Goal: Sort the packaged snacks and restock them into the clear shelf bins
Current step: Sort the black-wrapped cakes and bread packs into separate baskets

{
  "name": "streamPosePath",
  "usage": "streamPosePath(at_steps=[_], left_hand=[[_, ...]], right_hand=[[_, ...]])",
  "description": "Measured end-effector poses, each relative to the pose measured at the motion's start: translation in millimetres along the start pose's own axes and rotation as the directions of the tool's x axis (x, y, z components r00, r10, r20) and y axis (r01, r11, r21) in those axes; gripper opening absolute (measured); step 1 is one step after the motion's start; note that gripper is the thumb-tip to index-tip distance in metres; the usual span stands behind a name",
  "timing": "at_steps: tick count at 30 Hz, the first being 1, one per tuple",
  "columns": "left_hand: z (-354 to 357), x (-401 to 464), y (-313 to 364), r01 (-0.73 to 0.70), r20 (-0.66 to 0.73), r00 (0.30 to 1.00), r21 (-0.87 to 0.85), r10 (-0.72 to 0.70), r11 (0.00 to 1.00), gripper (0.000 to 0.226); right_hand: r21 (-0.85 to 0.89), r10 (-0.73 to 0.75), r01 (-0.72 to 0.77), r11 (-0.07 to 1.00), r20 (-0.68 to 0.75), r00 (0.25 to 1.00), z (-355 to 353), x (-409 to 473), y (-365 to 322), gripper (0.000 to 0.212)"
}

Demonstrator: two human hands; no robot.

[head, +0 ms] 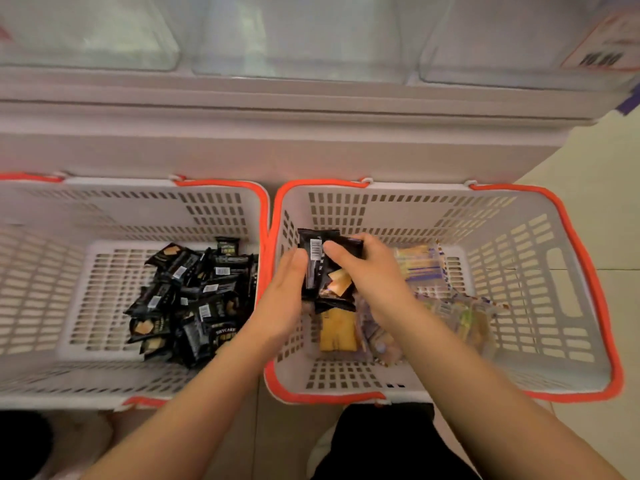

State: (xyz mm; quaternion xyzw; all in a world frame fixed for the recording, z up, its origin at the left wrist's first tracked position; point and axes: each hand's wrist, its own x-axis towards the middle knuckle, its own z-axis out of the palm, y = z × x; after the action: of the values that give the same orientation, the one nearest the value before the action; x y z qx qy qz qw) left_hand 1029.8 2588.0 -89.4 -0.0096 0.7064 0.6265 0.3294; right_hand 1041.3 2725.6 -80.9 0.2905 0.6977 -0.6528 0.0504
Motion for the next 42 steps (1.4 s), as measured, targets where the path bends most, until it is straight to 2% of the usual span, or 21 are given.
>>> streamPosePath(at_steps=[1, 3, 4, 6, 8, 11, 13, 15, 17, 18, 20, 22, 23, 25, 28, 31, 34, 37, 39, 42], left_hand=[[-9.8, -4.3, 3.2, -0.023, -0.003, 1.0, -0.017, 0.023, 1.0, 0.076], [-29.7, -13.4, 10.7, -0.085, -0.045, 0.995, 0.038, 0.086, 0.996, 0.045], [-40.2, -18.4, 13.4, -0.101, -0.083, 0.991, 0.081, 0.108, 0.992, 0.032], [-69.3, -28.8, 10.4, -0.11, -0.169, 0.976, 0.173, 0.14, 0.979, 0.03], [-90.5, -30.7, -2.3, -0.057, -0.244, 0.962, 0.261, 0.123, 0.964, 0.042], [-124.3, -36.7, -26.3, 0.125, -0.351, 0.936, 0.377, 0.017, 0.918, 0.068], [-139.3, -37.8, -41.3, 0.232, -0.371, 0.928, 0.481, -0.043, 0.845, 0.075], [-146.6, -35.1, -49.9, 0.289, -0.311, 0.943, 0.581, -0.12, 0.761, 0.077], [-146.9, -30.7, -52.9, 0.277, -0.202, 0.961, 0.687, -0.189, 0.672, 0.073], [-144.2, -29.3, -50.9, 0.224, -0.15, 0.974, 0.743, -0.169, 0.631, 0.07], [-132.4, -27.2, -40.0, 0.023, -0.056, 0.998, 0.818, 0.039, 0.574, 0.058], [-111.5, -26.3, -23.8, -0.214, 0.05, 0.95, 0.825, 0.309, 0.523, 0.044], [-98.8, -24.8, -16.1, -0.306, 0.106, 0.916, 0.809, 0.388, 0.502, 0.038], [-69.9, -18.0, -7.7, -0.449, 0.229, 0.86, 0.764, 0.455, 0.463, 0.031], [-23.3, 7.3, -14.9, -0.55, 0.416, 0.831, 0.714, 0.369, 0.433, 0.03], [23.4, 41.1, -36.5, -0.554, 0.545, 0.826, 0.734, 0.146, 0.392, 0.032], [62.6, 71.3, -60.9, -0.558, 0.601, 0.789, 0.788, -0.126, 0.258, 0.033], [91.1, 97.0, -86.4, -0.624, 0.629, 0.723, 0.772, -0.285, 0.122, 0.048], [105.6, 112.3, -97.7, -0.701, 0.664, 0.675, 0.714, -0.322, 0.002, 0.059], [119.8, 135.9, -107.4, -0.752, 0.7, 0.658, 0.629, -0.28, -0.196, 0.062]], right_hand=[[-0.061, -0.059, 0.061, 0.996, 0.029, 0.998, 8.6, -2.7, -6.2, 0.018], [-0.136, -0.111, 0.132, 0.982, 0.148, 0.983, 25.7, -9.1, -19.6, 0.015], [-0.114, -0.092, 0.121, 0.986, 0.229, 0.969, 33.7, -12.3, -25.0, 0.012], [-0.036, -0.018, 0.034, 0.999, 0.386, 0.922, 51.5, -18.5, -34.7, 0.011], [-0.129, 0.043, 0.016, 0.992, 0.441, 0.896, 54.4, -17.3, -32.1, 0.019], [-0.363, 0.109, 0.06, 0.93, 0.427, 0.898, 56.7, -14.2, -18.1, 0.02], [-0.422, 0.186, -0.003, 0.907, 0.392, 0.901, 54.4, -9.0, -2.8, 0.025], [-0.446, 0.26, -0.089, 0.891, 0.339, 0.904, 48.6, -3.0, 12.1, 0.026], [-0.479, 0.3, -0.133, 0.868, 0.292, 0.908, 40.0, 3.0, 25.2, 0.022], [-0.495, 0.312, -0.145, 0.856, 0.273, 0.91, 35.2, 5.9, 31.5, 0.022], [-0.469, 0.334, -0.192, 0.862, 0.239, 0.912, 24.9, 11.6, 45.9, 0.023], [-0.393, 0.353, -0.248, 0.885, 0.22, 0.91, 14.3, 13.9, 60.3, 0.025], [-0.361, 0.356, -0.267, 0.893, 0.206, 0.912, 8.4, 13.5, 67.0, 0.027], [-0.325, 0.36, -0.298, 0.897, 0.15, 0.921, -6.8, 11.0, 81.0, 0.027], [-0.432, 0.32, -0.271, 0.861, 0.044, 0.946, -41.8, 12.2, 104.9, 0.03], [-0.602, 0.299, -0.29, 0.744, -0.088, 0.95, -83.2, 22.6, 123.4, 0.032], [-0.747, 0.308, -0.328, 0.578, -0.173, 0.936, -120.5, 32.3, 140.9, 0.026], [-0.802, 0.304, -0.408, 0.436, -0.296, 0.906, -148.1, 41.6, 157.4, 0.036], [-0.775, 0.32, -0.454, 0.439, -0.337, 0.885, -157.1, 48.5, 164.8, 0.045], [-0.636, 0.361, -0.565, 0.526, -0.434, 0.825, -156.6, 60.8, 169.7, 0.06]])
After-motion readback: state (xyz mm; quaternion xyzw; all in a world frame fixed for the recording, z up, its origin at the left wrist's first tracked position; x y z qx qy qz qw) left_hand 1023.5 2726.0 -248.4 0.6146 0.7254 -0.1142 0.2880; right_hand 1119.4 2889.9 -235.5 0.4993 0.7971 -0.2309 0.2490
